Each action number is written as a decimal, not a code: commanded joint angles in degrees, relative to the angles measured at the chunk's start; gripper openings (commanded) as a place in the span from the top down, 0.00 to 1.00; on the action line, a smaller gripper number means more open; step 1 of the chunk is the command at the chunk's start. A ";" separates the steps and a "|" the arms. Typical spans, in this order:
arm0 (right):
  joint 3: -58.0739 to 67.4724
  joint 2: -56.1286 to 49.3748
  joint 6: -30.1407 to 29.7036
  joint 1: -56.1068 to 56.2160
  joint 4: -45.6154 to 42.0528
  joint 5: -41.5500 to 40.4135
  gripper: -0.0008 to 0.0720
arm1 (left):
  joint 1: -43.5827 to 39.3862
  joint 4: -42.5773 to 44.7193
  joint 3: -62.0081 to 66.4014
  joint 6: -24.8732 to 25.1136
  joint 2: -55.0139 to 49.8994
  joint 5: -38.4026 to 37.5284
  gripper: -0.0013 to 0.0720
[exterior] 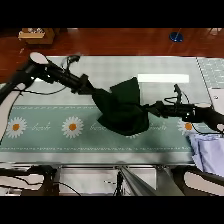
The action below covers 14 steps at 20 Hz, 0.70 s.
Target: Fold the shirts.
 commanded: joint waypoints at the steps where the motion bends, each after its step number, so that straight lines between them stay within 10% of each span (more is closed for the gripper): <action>1: 6.71 8.33 2.32 -0.15 -3.23 5.99 0.96 | 3.32 -0.37 8.50 -0.17 6.45 -0.02 0.95; 9: 35.26 31.91 22.32 -11.23 -29.40 0.37 0.96 | 16.09 5.18 30.91 -1.90 27.50 1.77 0.95; 14: 48.24 36.13 28.63 -13.31 -41.42 -0.76 0.96 | 18.08 24.70 31.10 -2.60 40.57 5.09 0.95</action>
